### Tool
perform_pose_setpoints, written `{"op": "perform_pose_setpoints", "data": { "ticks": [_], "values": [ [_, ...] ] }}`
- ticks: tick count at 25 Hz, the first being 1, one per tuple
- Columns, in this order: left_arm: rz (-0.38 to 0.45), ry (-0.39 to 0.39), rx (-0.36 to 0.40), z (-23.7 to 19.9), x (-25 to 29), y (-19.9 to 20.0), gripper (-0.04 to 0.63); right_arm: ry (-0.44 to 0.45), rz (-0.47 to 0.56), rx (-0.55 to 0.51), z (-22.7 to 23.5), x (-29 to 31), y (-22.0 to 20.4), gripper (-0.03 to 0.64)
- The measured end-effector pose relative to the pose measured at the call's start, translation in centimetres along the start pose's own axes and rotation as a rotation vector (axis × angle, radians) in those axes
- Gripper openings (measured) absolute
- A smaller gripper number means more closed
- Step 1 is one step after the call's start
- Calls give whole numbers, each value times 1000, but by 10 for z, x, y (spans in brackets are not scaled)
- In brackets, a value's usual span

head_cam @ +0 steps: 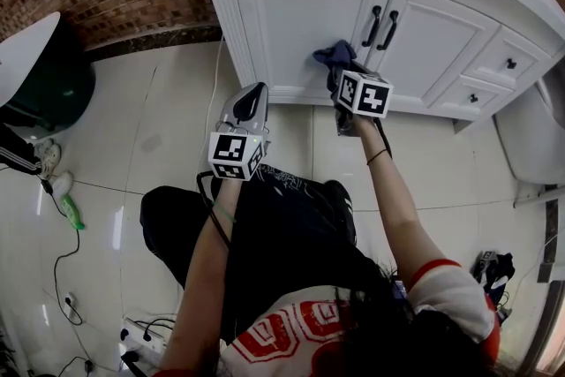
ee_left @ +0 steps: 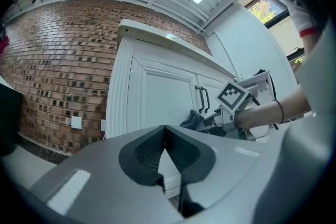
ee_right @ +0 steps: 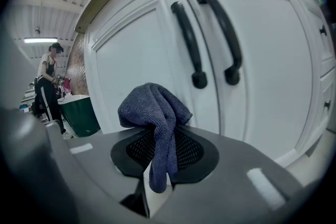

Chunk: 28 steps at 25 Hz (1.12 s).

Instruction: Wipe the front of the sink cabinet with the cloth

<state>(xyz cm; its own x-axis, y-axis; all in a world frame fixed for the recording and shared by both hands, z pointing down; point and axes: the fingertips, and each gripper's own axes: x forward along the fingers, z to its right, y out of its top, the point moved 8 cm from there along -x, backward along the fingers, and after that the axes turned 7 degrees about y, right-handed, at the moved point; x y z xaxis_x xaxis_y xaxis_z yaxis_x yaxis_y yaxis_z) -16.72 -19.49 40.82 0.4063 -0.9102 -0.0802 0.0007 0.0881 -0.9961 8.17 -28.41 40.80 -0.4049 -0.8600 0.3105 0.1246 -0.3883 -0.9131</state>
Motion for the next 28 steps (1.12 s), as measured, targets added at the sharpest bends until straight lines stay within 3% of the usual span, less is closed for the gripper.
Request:
{"op": "perform_pose_setpoints", "data": {
  "ticks": [18,23,28],
  "values": [
    [-9,33,-20,-10,-4,-2,0,225,-113,-29,-114,85,-28,78],
    [-17,36,-17,-9,-3,-4,0,219,-115,-45,-99,77,-34,78],
    [-27,29,0,-7,0,-4,0,111,-116,-4,-36,42,-49,78]
  ]
}}
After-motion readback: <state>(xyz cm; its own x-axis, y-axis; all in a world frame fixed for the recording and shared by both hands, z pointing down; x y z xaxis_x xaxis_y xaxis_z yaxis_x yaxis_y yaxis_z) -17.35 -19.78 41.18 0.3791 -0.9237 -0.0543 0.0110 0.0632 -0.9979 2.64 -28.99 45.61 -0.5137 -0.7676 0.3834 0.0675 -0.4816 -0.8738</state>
